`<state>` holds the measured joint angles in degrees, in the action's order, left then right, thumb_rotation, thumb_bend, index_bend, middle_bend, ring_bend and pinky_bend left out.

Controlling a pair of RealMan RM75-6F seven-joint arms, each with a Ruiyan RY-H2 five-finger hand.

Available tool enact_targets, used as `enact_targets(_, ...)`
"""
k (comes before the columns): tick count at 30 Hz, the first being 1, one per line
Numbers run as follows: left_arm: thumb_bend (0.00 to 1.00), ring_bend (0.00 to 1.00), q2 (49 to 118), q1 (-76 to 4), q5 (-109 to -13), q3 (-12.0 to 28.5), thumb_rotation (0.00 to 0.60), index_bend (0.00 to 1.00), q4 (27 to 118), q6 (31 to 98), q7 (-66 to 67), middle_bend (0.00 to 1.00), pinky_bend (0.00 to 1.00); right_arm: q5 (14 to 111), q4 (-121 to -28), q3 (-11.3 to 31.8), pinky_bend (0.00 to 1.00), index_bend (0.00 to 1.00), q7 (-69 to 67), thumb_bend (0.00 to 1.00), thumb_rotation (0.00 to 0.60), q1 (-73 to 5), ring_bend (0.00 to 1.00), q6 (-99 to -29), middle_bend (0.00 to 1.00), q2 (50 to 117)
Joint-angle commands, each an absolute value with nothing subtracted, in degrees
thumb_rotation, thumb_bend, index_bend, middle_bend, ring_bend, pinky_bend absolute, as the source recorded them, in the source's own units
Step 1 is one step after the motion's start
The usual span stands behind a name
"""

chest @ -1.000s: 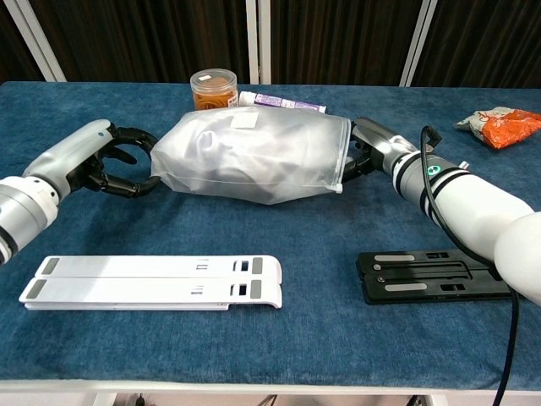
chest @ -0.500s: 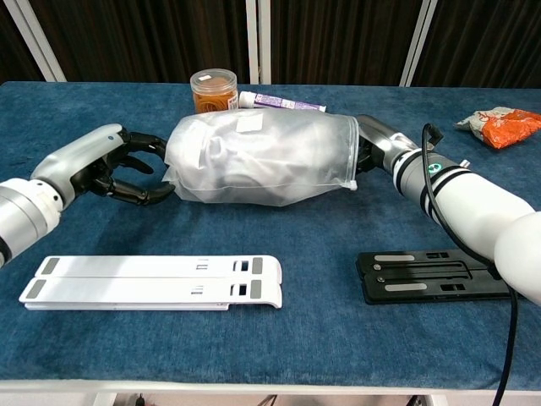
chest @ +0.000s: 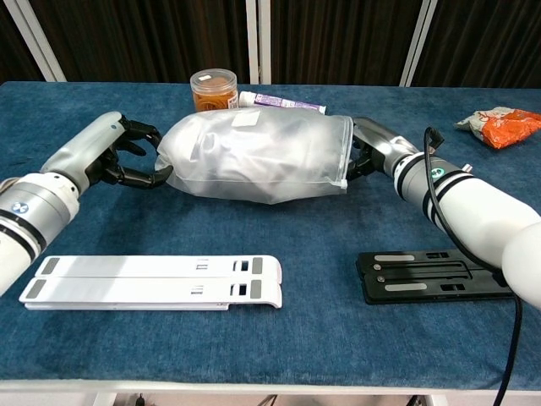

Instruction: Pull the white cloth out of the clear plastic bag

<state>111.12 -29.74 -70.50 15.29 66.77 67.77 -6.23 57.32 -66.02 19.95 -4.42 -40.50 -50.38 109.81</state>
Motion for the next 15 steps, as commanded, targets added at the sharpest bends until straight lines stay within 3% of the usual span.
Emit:
enact_targets(1,0.56,0.17,110.5,-29.1,-71.1,14.8,0.600,0.74,66.4,68.5,-6.6,0.40,0.24,58.8,-67.7,19.6,0.00,0.68,-5.3,0.50,0.600,-39.6,0.00,-51.4,0.11,108.4)
enact_targets(15,0.57,0.17,103.0,-22.3,-73.6,12.2,0.600,0.75,68.2,75.8,-8.1,0.41,0.24,70.7,-84.4,15.9,0.00,0.80,-16.0,0.51,0.600,-30.7,0.00,-59.9,0.18,93.1)
